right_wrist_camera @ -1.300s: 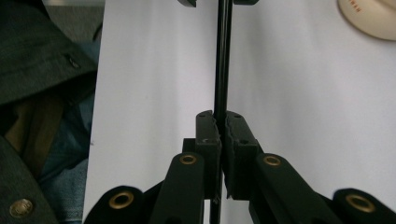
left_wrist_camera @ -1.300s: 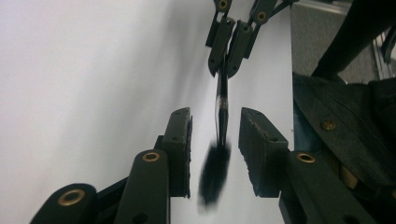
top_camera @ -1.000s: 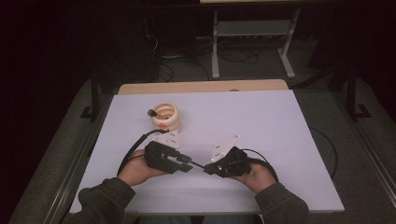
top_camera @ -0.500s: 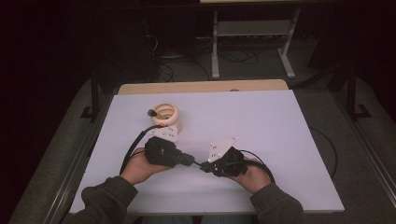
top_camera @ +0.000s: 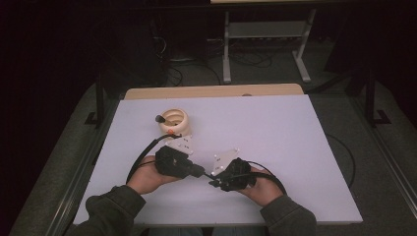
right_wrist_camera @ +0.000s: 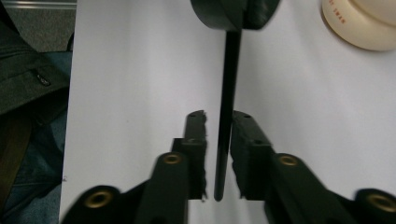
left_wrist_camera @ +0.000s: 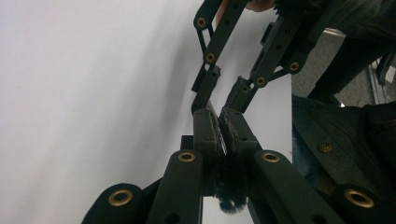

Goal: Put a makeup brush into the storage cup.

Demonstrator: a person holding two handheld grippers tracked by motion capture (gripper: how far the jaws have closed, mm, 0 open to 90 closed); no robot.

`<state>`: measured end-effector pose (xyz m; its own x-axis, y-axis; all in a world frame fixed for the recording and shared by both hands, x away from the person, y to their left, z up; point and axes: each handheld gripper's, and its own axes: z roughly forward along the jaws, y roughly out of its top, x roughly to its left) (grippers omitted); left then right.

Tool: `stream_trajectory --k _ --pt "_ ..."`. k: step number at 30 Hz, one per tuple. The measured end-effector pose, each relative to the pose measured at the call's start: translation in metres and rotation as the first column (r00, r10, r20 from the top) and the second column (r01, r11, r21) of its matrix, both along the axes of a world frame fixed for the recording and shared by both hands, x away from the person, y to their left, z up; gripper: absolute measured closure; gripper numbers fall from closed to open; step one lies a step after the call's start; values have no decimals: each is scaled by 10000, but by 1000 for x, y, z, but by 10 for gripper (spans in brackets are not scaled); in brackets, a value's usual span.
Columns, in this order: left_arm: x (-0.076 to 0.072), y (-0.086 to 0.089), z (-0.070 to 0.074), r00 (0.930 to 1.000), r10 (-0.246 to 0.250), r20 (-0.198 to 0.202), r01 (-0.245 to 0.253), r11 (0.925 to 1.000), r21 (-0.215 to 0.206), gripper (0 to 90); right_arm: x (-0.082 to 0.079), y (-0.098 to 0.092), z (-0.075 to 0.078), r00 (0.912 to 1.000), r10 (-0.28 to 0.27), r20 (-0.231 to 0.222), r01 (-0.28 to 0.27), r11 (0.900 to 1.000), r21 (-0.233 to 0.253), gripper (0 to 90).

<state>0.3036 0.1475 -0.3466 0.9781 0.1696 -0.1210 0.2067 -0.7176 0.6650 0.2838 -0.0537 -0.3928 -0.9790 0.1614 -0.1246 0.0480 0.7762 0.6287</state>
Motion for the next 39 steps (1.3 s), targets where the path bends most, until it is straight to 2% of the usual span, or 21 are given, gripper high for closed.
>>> stream_trajectory --k 1,5,6,8,10,17,20,26,27,28,30,34,37,39 --pt "0 -1 0 10000 -35 6 35 10000 -5 852 -1 0 0 10000 -39 73 39 10000 -13 832" --pt "1 -1 2 10000 -14 42 14 9998 -213 843 1 -3 1 9999 -124 30 123 9998 144 843" --pt "2 0 3 9999 51 107 -49 9997 -227 820 1 -5 2 9999 -161 -22 161 9995 270 843" --pt "3 1 2 9999 167 -33 -168 9996 -239 780 1 -8 3 9993 -324 -173 333 9977 588 844" --pt "3 0 1 9998 194 -24 -194 9997 -140 763 3 -12 2 9995 -269 -173 283 9955 908 844" --pt "3 -4 2 9996 272 -50 -274 9987 -420 779 3 -11 2 9990 -301 -327 341 9910 1295 844" --pt "2 -5 2 9998 182 -115 -188 9984 -538 830 4 -11 2 9984 -350 -441 410 9889 1431 843" --pt "2 -5 4 9999 109 -86 -114 9987 -497 850 2 -11 3 9985 -437 -341 480 9889 1405 826" --pt "3 -4 4 9999 123 -72 -126 9989 -452 851 2 -11 3 9985 -468 -269 500 9899 1327 769" --pt "3 -4 4 9999 154 -31 -155 9991 -406 851 0 -9 3 9965 -711 -446 760 9896 1219 755" --pt "3 -4 4 9999 169 -12 -169 9994 -308 851 0 -9 2 9972 -687 -310 716 9918 1059 734" --pt "2 -5 4 9999 152 -8 -152 9995 -278 852 -1 -7 1 9979 -635 -109 641 9954 707 768" --pt "2 -6 5 9998 177 -116 -181 9992 -346 852 -1 -6 1 9984 -539 -148 547 9963 662 830" --pt "2 -7 5 9999 131 -12 -132 9991 -399 849 -1 -6 1 9978 -617 -250 634 9955 710 837"
